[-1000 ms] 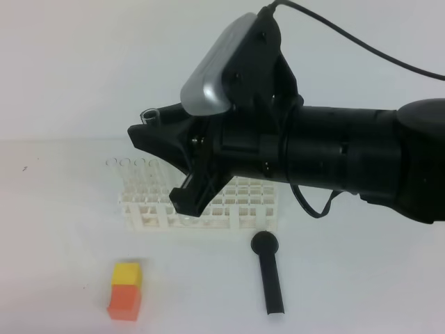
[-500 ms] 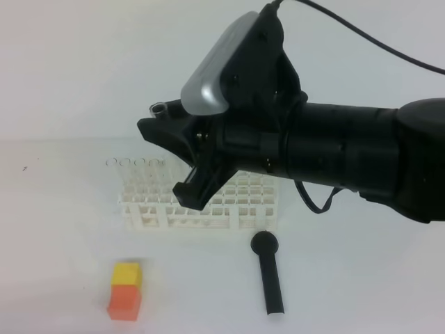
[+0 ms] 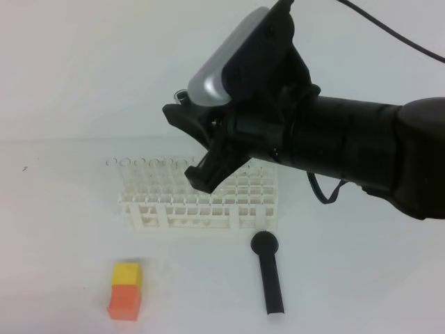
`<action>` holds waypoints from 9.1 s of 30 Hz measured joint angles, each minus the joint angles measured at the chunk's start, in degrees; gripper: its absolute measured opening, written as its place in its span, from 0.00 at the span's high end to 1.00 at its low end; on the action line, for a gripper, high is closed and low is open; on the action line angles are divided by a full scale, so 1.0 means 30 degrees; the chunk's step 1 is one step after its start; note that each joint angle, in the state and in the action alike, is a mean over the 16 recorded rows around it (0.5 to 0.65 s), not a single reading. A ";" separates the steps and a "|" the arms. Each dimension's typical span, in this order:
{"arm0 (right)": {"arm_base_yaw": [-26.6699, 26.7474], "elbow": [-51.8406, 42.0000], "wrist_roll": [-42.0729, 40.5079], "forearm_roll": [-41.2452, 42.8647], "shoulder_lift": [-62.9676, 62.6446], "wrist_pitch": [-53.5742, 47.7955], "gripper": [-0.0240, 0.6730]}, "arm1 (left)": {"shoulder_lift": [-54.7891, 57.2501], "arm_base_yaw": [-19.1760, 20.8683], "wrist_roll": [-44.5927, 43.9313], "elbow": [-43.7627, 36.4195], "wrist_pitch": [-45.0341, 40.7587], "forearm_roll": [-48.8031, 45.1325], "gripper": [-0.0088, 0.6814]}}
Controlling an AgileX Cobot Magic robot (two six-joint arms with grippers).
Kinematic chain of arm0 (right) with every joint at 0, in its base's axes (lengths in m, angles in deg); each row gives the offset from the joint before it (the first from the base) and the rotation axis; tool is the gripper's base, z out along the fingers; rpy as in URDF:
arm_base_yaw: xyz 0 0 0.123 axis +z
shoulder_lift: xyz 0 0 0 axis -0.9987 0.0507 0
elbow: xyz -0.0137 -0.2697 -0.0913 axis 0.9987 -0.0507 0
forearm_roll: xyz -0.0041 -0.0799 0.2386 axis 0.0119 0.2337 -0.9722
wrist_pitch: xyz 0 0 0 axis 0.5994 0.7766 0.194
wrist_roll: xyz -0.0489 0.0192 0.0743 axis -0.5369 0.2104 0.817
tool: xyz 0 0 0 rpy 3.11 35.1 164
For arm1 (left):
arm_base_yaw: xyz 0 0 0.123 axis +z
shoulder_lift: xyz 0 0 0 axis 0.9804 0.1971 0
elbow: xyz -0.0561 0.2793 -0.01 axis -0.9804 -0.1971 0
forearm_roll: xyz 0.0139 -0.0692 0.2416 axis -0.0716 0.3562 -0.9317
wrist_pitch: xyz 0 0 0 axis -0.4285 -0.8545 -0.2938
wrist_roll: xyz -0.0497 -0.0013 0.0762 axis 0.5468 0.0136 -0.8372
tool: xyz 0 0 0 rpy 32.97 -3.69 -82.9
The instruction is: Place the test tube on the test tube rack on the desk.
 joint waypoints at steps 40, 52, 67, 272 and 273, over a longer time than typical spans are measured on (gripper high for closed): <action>0.0119 -0.0679 2.5666 2.1305 0.5538 1.5561 0.79 | 0.0002 0.3173 0.1049 -0.0461 0.1096 0.1333 0.99; 0.0242 -0.0798 2.5952 2.1304 0.6795 1.5603 0.79 | 0.0204 0.3209 0.1060 -0.0112 0.0923 0.1350 0.99; 0.0411 -0.0800 2.6208 2.0868 0.7556 1.5749 0.79 | 0.0204 0.3209 0.1007 -0.0112 0.0923 0.1350 0.99; -1.2560 -2.3766 3.5226 3.1304 -2.9660 -0.1666 0.97 | 0.0267 0.3169 0.0975 -0.0112 0.0966 0.1350 0.99; -1.2560 -2.3762 3.5646 3.1378 -2.9705 -0.2141 0.97 | 0.0267 0.3169 0.0975 -0.0112 0.0966 0.1350 0.99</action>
